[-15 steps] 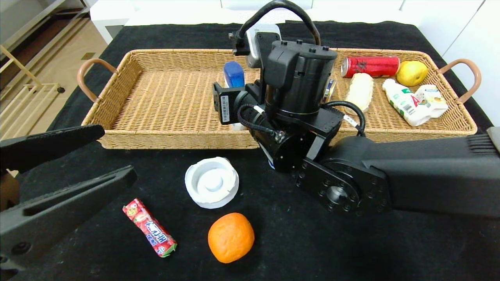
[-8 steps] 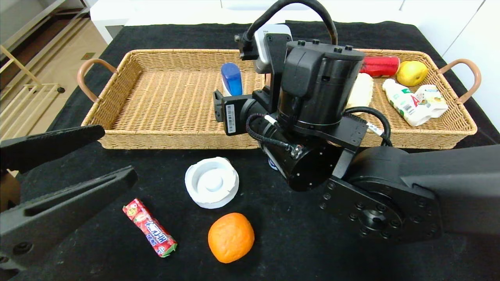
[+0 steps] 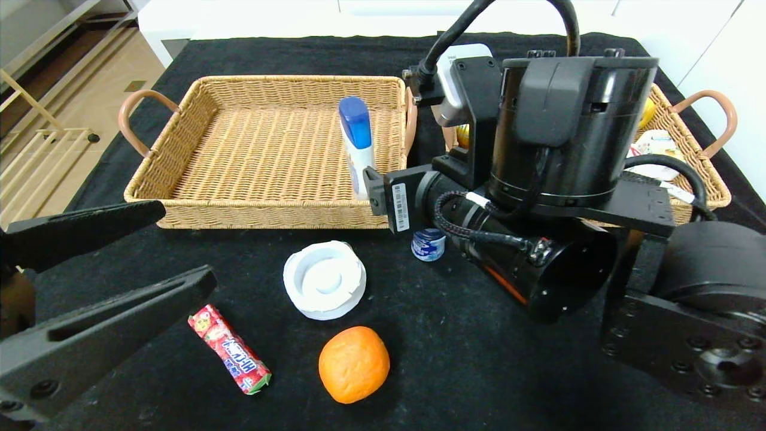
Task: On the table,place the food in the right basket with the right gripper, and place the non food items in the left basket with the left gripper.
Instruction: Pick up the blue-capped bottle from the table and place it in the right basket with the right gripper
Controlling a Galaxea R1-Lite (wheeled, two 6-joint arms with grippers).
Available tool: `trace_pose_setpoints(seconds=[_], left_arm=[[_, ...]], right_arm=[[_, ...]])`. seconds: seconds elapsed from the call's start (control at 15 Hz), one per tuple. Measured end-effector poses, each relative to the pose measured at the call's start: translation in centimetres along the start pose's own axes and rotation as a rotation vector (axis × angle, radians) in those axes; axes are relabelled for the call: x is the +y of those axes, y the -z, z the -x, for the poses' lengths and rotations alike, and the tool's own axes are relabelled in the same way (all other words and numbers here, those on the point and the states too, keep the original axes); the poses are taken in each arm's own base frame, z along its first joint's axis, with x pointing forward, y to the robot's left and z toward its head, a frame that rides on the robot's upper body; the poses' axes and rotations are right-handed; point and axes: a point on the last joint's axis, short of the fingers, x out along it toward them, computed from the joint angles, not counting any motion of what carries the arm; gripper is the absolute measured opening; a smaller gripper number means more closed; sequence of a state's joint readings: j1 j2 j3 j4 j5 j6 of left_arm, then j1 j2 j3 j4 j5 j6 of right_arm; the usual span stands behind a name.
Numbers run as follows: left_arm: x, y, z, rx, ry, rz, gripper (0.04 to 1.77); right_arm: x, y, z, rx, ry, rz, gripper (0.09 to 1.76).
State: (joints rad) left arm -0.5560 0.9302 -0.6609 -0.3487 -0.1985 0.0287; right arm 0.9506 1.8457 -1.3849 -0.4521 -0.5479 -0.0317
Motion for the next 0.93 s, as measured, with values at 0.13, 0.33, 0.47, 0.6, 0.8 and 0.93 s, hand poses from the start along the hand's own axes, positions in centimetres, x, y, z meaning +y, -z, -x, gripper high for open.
trace_pose_setpoints(seconds=[0.13,0.33,0.47,0.6,0.8,0.93], left_arm=[[0.0,0.0,0.0,0.000,0.000,0.000,1.72],[0.0,0.1,-0.1,0.004,0.001,0.001,1.72],[0.0,0.2,-0.1,0.010,0.001,0.003,1.72],[0.0,0.3,-0.3,0.016,0.002,0.003,1.72],[0.0,0.4,-0.3,0.020,0.003,0.003,1.72],[0.0,0.4,-0.4,0.021,0.003,0.003,1.72]], right_arm=[[-0.6,0.1,0.8,0.070,0.008,0.030,1.68],[-1.4,0.4,1.4,0.167,0.052,0.044,1.69],[-1.8,0.8,1.7,0.244,0.068,0.056,1.69],[-2.0,0.5,2.0,0.295,0.086,0.018,1.70],[-1.8,0.2,1.7,0.334,0.106,-0.048,1.70],[-1.4,0.6,1.1,0.344,0.111,-0.056,1.70]])
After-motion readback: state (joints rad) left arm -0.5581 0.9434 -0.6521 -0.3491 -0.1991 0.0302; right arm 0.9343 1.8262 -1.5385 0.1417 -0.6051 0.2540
